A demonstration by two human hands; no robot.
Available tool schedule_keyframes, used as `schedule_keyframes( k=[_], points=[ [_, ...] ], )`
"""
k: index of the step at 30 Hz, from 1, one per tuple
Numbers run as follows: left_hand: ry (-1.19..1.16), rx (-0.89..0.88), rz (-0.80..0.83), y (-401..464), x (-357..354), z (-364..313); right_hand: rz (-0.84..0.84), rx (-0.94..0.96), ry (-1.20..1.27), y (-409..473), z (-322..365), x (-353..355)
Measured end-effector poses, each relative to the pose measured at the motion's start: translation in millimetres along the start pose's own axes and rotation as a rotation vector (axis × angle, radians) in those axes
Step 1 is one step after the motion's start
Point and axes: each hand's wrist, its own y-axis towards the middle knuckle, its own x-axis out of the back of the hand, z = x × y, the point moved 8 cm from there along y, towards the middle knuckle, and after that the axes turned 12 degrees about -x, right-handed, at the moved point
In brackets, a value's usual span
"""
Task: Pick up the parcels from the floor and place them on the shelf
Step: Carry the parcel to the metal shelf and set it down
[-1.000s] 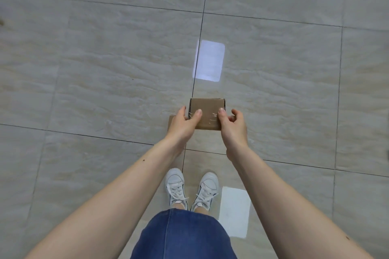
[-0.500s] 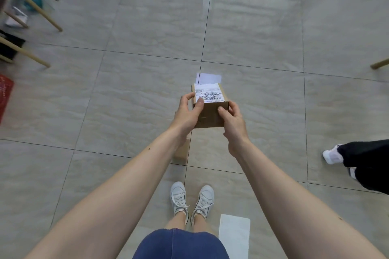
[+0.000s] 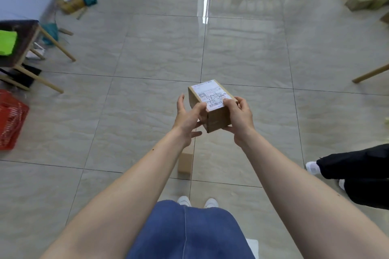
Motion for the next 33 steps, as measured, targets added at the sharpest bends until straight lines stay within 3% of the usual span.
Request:
schedule_keyframes(
  k=[11, 22, 33],
  points=[
    [-0.165, 0.024, -0.05, -12.8, 18.4, -43.0, 0.215, 0.019, -0.179, -18.9, 37.9, -6.1],
    [-0.348, -0.086, -0.193, -28.2, 18.0, -62.0, 0.239, -0.056, -0.19, -39.7, 38.0, -19.3],
    [-0.126, -0.03, -0.013, -39.3, 20.8, -89.3, 0.138, 0.01, -0.192, -44.0, 77.5, -5.4]
  ],
)
